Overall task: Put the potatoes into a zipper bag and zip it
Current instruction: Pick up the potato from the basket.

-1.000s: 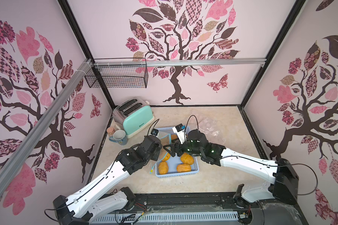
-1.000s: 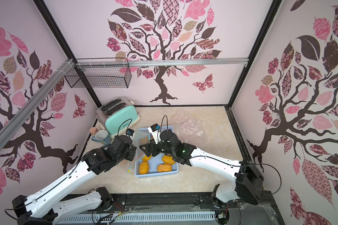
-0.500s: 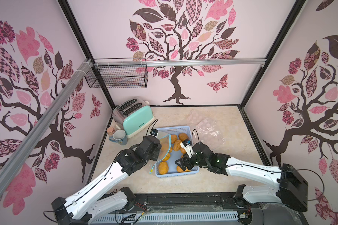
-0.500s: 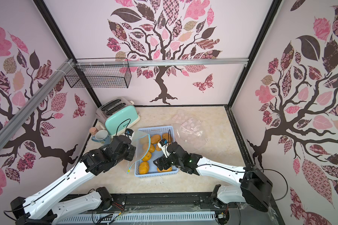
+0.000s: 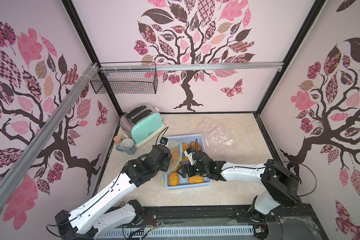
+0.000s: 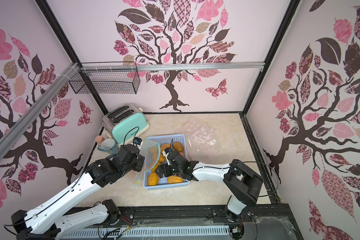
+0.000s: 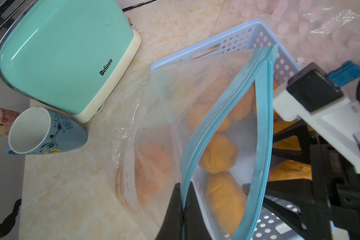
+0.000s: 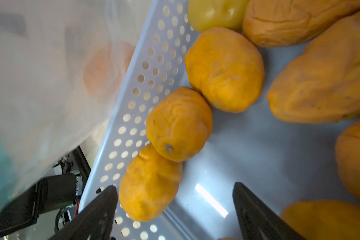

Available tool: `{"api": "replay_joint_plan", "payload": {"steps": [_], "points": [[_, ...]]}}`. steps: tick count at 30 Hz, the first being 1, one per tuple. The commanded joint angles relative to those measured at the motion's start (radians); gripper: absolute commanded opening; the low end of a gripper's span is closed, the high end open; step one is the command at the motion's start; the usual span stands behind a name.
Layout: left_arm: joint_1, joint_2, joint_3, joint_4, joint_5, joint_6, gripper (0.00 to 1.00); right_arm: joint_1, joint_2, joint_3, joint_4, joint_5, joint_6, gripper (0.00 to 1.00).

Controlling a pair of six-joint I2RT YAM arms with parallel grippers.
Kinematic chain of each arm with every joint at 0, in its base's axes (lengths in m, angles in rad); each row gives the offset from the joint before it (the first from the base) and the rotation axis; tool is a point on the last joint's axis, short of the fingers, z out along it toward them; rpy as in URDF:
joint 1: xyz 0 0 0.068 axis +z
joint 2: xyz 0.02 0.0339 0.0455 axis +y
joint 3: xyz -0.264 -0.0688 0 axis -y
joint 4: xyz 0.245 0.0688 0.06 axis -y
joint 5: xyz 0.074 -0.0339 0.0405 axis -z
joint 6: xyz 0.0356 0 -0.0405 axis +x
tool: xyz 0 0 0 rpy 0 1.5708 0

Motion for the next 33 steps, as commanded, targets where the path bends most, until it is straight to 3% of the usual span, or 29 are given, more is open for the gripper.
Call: {"api": "replay_joint_plan", "payload": {"steps": [1,18,33], "points": [[-0.001,-0.019,-0.025,0.003,-0.001,0.013,0.00,0.003,0.046,0.055,0.039,0.045,0.061,0.90],[-0.002,-0.015,-0.029,0.009,0.006,0.016,0.00,0.003,0.200,0.203,-0.063,0.055,0.116,0.86],[-0.002,-0.012,-0.031,0.008,0.008,0.016,0.00,0.003,0.248,0.231,-0.054,-0.022,0.112,0.71]]}}
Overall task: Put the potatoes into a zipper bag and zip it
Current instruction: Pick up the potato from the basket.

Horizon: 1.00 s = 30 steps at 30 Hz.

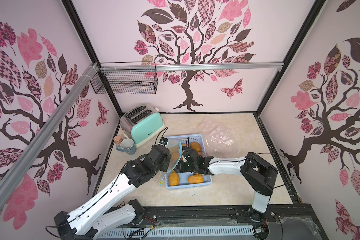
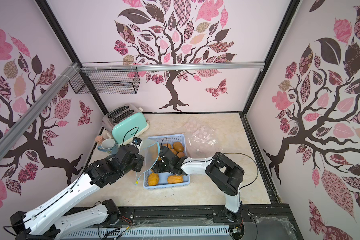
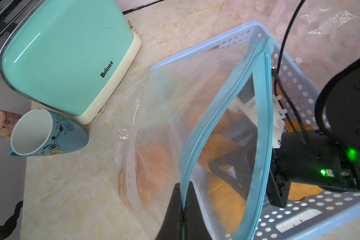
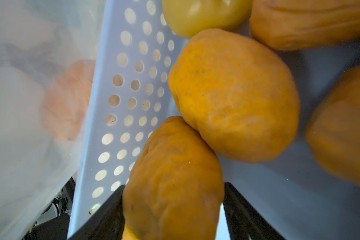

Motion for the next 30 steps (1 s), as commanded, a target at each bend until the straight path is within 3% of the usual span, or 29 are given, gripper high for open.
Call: {"api": "replay_joint_plan", "payload": {"steps": [1,8,17,24,30], "points": [[-0.002,0.000,-0.028,0.007,0.007,0.003,0.00,0.003,0.024,0.040,-0.005,-0.020,0.000,0.69],[-0.001,0.000,-0.029,0.006,0.006,0.002,0.00,0.002,-0.029,0.018,-0.012,-0.010,-0.030,0.59],[-0.002,0.001,-0.028,0.006,0.004,0.003,0.00,0.002,-0.159,-0.050,-0.032,0.025,-0.091,0.55],[-0.001,0.004,-0.028,0.005,0.000,0.002,0.00,0.001,-0.350,-0.166,-0.024,0.070,-0.165,0.54],[0.003,0.001,-0.027,0.006,0.010,0.005,0.00,0.002,-0.522,-0.182,-0.137,0.086,-0.241,0.54]]}}
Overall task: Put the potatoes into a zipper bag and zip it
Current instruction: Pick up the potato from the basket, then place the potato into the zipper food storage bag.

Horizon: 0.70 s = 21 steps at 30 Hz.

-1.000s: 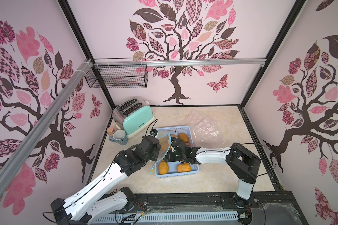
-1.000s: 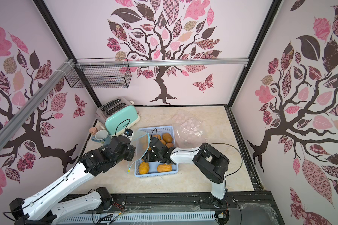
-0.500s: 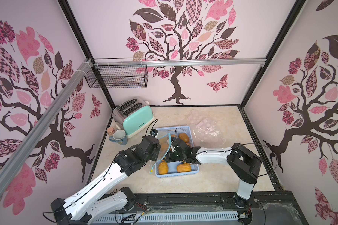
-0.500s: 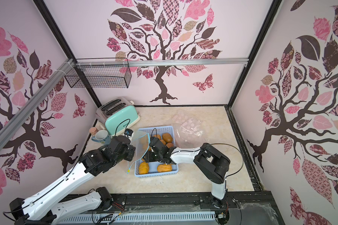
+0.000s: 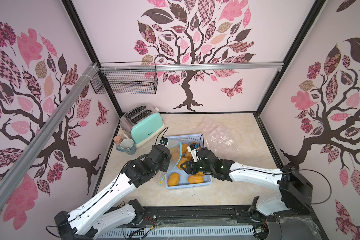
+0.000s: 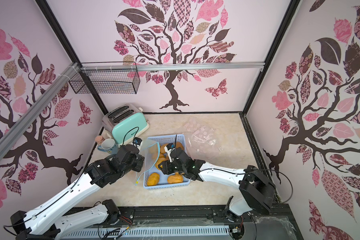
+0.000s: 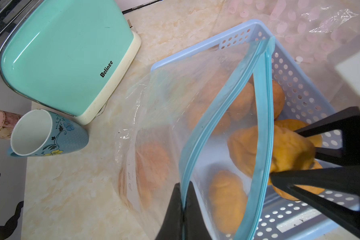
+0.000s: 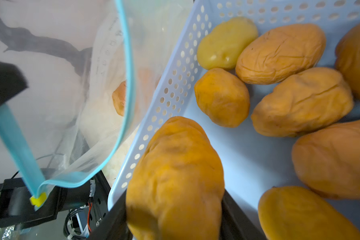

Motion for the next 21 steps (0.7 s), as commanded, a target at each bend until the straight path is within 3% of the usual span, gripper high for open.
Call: {"api": "replay_joint_plan", "payload": {"steps": [1,11,21], "points": [[0.004,-0.003,-0.026,0.006,0.012,0.002,0.00,0.002,-0.110,0.008,-0.066,0.017,-0.049,0.54],[0.014,-0.003,-0.027,0.010,0.018,0.005,0.00,0.003,-0.287,-0.027,0.033,-0.020,0.032,0.53],[0.022,0.001,-0.027,0.013,0.027,0.007,0.00,0.006,-0.157,0.063,0.093,-0.092,0.083,0.53]]}}
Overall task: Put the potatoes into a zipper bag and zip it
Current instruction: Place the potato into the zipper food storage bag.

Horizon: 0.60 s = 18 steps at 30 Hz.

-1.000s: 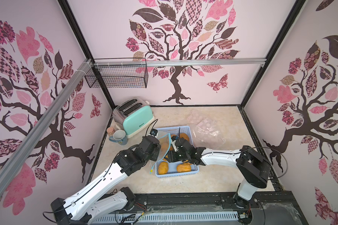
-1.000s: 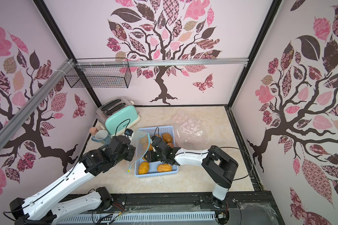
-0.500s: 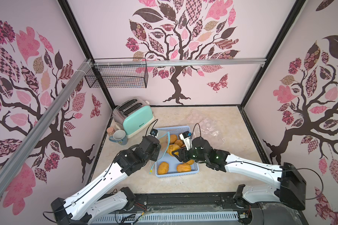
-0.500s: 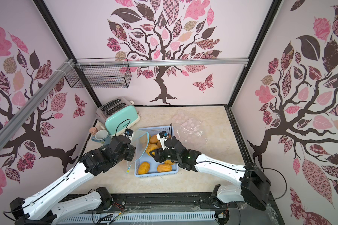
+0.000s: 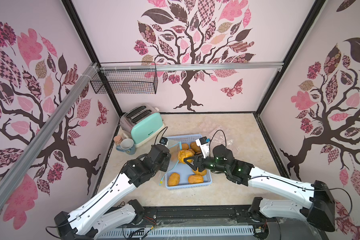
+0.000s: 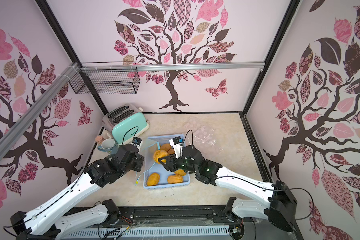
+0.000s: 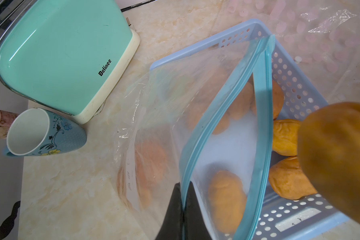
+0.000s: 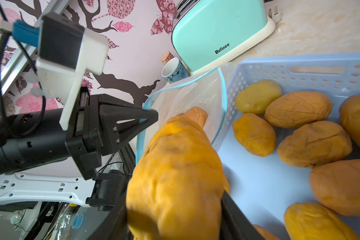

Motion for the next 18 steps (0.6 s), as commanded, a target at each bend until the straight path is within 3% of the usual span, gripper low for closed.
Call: {"api": "replay_joint_plan", "payload": {"steps": [1,18], "points": [[0.006,0.000,-0.027,0.011,0.009,0.003,0.00,0.004,0.075,0.072,0.047,-0.045,0.027,0.53],[0.007,0.007,-0.029,0.018,0.021,0.005,0.00,0.005,0.296,0.244,-0.067,0.090,0.007,0.55]]}}
